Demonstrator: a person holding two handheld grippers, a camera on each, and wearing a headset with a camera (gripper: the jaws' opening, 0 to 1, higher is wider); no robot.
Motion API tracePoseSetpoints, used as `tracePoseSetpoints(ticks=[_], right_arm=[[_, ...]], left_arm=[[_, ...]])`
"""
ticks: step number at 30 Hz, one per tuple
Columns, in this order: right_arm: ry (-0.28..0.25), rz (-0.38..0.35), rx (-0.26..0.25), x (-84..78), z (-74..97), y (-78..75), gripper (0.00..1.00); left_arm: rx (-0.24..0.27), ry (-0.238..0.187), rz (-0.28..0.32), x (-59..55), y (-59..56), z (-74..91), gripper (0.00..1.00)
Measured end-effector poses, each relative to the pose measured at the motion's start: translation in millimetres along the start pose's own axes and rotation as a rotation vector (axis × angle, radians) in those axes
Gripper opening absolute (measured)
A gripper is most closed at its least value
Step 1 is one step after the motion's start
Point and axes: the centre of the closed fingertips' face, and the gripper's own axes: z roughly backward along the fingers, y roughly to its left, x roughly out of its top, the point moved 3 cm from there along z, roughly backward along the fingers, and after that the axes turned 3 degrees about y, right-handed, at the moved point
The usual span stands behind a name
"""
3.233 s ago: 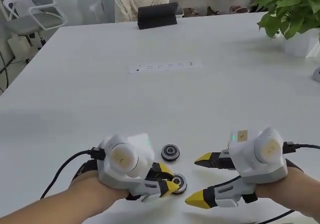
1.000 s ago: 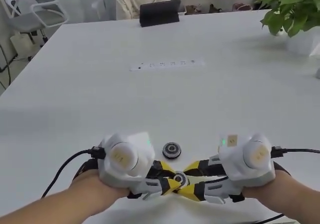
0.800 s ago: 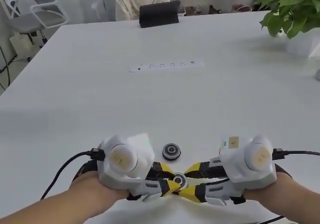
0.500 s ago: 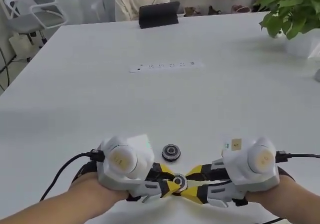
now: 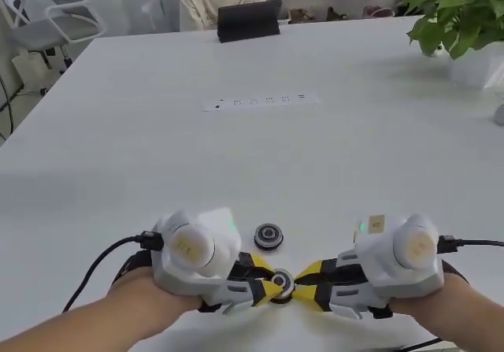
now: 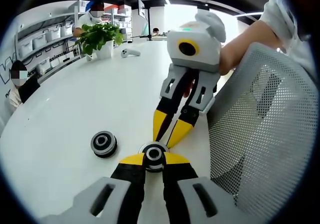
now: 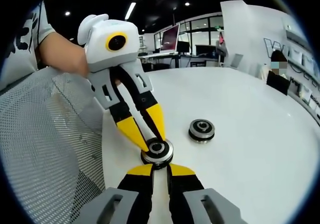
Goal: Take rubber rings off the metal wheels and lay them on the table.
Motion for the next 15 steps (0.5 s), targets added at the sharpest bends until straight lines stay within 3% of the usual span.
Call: tracePoseSetpoints(ticks=[15], right_arm=[[0.010,-0.084,-0.016,-2.7,0.3,-5.3,0.00]], left_arm=[[0.005,0.000,0.006,-0.2,0.4,-0.1,0.07]])
